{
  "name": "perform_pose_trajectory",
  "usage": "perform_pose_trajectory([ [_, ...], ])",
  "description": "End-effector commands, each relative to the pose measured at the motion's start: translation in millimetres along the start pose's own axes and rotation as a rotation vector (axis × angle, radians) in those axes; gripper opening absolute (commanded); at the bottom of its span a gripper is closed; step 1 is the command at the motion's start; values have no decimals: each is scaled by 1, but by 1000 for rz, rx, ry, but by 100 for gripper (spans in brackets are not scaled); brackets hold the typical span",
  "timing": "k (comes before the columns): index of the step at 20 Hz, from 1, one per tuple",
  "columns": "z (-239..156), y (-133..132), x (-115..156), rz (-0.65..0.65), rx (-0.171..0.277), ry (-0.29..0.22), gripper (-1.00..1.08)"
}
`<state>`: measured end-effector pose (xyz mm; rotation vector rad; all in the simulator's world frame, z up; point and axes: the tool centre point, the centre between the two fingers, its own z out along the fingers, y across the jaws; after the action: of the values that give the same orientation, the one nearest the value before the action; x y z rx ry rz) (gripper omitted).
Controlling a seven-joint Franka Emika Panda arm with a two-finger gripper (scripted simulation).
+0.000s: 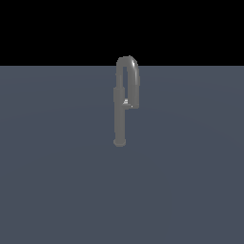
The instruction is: Turn on the faucet by rotating a designated handle.
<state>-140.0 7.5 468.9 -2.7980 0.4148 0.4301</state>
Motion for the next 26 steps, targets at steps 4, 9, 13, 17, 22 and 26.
perform_pose_trajectory([
  [4, 3, -2, 32, 76, 72, -92, -100],
  [9, 9, -1, 62, 147, 140, -177, -100],
  [13, 15, 0, 85, 205, 195, -248, -100],
  [17, 24, 3, 109, 265, 253, -321, -100],
  [22, 38, 8, 139, 343, 330, -417, -100],
  [26, 52, 13, 163, 410, 395, -499, -100],
])
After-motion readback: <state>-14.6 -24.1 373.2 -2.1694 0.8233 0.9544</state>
